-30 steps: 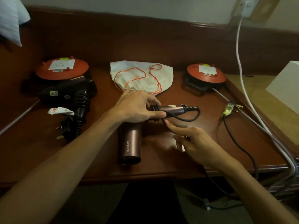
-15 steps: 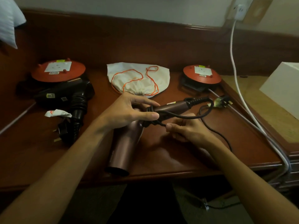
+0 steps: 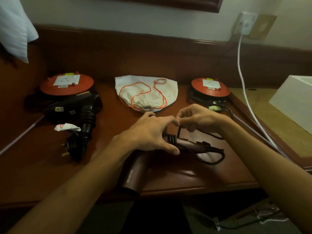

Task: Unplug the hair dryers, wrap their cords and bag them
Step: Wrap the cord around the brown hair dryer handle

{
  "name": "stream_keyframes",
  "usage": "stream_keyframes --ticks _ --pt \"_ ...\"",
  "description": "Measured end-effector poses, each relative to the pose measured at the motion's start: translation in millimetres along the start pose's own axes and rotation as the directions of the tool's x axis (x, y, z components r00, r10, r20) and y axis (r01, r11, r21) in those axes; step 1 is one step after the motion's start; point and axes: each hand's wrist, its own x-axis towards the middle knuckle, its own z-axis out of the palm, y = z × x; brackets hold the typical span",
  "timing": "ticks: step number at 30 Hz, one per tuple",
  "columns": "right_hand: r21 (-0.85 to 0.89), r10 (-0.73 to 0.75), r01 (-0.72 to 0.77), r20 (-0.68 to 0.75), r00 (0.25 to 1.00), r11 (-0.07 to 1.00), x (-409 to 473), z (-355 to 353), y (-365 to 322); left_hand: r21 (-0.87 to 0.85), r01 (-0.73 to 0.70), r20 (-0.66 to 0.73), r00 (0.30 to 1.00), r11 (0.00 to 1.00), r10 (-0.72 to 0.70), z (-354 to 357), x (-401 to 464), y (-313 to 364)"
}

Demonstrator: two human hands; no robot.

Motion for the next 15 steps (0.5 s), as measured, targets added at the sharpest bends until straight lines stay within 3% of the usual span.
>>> stream_keyframes --ticks 5,9,15 --pt "0.065 -0.087 0.089 -0.036 0.996 0.994 -16.5 -0.1 -17.6 0.023 0.071 0.024 0.997 0.997 -0.072 0.8 6.6 2.8" --pt "-0.068 -0.154 0.15 -0.061 0.986 0.986 -34.0 15.2 -31.7 0.027 0.024 0.06 0.998 0.999 -0.026 -0.1 5.5 -7.1" --pt "-0.222 -0.17 0.132 -0.16 0.972 0.966 -48.0 30.6 -43.9 -0.085 0.041 -0.064 0.997 0.996 -0.047 -1.7 -0.3 -11.8"
